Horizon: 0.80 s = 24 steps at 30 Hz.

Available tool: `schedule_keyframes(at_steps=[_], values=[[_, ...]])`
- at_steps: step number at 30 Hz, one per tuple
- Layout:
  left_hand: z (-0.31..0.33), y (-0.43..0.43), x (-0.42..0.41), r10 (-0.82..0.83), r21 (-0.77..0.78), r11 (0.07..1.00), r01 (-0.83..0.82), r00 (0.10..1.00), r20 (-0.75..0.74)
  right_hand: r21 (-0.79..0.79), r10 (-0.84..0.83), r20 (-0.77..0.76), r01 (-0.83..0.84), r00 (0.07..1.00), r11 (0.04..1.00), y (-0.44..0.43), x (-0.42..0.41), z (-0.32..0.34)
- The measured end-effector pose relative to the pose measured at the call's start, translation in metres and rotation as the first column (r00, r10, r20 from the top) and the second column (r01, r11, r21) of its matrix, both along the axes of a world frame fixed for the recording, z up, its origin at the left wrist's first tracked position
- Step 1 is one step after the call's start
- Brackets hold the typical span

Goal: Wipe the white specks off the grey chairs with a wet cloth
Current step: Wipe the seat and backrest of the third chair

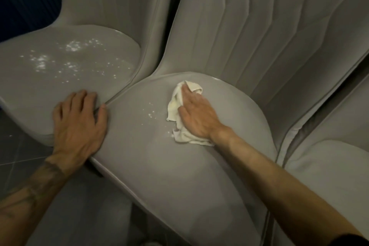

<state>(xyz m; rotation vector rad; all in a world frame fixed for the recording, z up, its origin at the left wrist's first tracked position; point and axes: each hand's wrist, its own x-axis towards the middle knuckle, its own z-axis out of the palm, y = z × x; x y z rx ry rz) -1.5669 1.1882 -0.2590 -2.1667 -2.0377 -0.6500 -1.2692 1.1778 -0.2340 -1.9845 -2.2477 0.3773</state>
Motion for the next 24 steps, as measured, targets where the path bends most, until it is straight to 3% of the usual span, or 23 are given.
schedule_keyframes(at_steps=[5, 7, 9, 13, 15, 19, 22, 24], values=[[0.000, -0.004, 0.003, -0.014, 0.038, 0.999, 0.016, 0.999, -0.045, 0.000, -0.210, 0.091, 0.211, 0.973, 0.978, 0.009, 0.069, 0.007], [0.000, -0.003, 0.004, -0.019, 0.027, 0.999, 0.020, 0.999, -0.049, 0.023, -0.254, 0.092, 0.253, 0.963, 0.967, 0.020, 0.054, 0.005], [0.001, -0.002, 0.005, -0.029, 0.001, 1.000, 0.029, 0.998, -0.051, 0.009, -0.200, 0.057, 0.200, 0.978, 0.980, 0.031, 0.014, 0.002], [0.001, -0.001, 0.004, -0.028, -0.019, 0.999, 0.027, 0.997, -0.074, 0.001, 0.086, -0.001, -0.086, 0.996, 0.996, 0.025, -0.034, -0.002], [0.001, -0.002, 0.004, -0.022, -0.026, 0.999, 0.020, 0.996, -0.082, -0.011, 0.066, 0.000, -0.066, 0.998, 0.998, 0.023, -0.006, 0.001], [0.002, -0.003, 0.006, -0.002, -0.041, 0.999, -0.001, 0.997, -0.078, -0.015, -0.139, 0.170, 0.144, 0.976, 0.989, 0.027, 0.058, 0.008], [0.002, -0.003, 0.007, 0.015, -0.045, 0.999, -0.018, 0.997, -0.069, 0.002, -0.179, 0.125, 0.180, 0.976, 0.984, 0.041, 0.015, 0.007], [0.001, -0.003, 0.006, 0.002, -0.037, 0.999, -0.005, 0.997, -0.073, -0.010, -0.059, 0.045, 0.060, 0.997, 0.998, 0.042, -0.031, 0.003]])
